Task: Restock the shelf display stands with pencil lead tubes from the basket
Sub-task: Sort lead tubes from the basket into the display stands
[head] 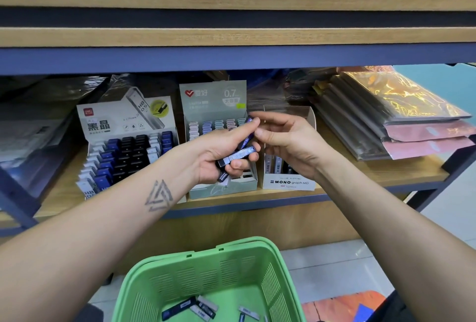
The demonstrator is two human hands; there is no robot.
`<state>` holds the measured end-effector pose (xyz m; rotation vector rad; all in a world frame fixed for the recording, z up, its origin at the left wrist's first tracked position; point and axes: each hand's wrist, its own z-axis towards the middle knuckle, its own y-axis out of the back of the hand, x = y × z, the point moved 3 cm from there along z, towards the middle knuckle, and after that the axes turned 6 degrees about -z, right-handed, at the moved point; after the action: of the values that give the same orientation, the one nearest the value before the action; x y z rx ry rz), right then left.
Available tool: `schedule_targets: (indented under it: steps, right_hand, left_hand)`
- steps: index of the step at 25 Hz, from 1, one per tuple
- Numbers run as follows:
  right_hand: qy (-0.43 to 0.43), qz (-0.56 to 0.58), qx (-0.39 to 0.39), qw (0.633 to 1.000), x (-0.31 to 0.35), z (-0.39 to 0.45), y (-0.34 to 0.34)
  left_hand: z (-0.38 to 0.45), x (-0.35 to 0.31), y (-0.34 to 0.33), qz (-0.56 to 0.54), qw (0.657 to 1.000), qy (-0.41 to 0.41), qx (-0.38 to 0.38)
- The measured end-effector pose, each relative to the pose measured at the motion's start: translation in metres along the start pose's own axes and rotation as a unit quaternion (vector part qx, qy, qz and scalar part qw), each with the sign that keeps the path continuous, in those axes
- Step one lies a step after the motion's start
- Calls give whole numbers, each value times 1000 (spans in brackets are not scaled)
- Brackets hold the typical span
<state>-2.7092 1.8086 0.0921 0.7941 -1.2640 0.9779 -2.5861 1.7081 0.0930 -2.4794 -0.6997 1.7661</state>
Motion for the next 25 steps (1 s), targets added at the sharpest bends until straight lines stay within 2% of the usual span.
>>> schedule_targets:
  steps: [2, 8, 14, 18, 22, 25]
  right_hand:
    - [9, 12, 31, 999, -1, 1, -4]
    - [28, 34, 28, 999, 3, 1, 3]
    - [-16, 89, -71, 993, 3, 5, 13]
    - [-20, 90, -74, 993, 2, 3, 17]
    - [-13, 14, -78, 997, 7, -1, 23]
    - [17, -170, -39, 985, 19, -7, 25]
  left_hand:
    - [-2, 1, 0, 4, 1000, 17, 11]
    - [-7, 1, -4, 8, 998, 31, 45]
    - [-6, -7, 6, -111, 994, 13, 0]
    - [-8, -9, 11, -107, 994, 3, -26]
    - [-8, -14, 14, -87, 992, -40, -83]
    - [-8, -22, 18, -28, 983, -107, -146]
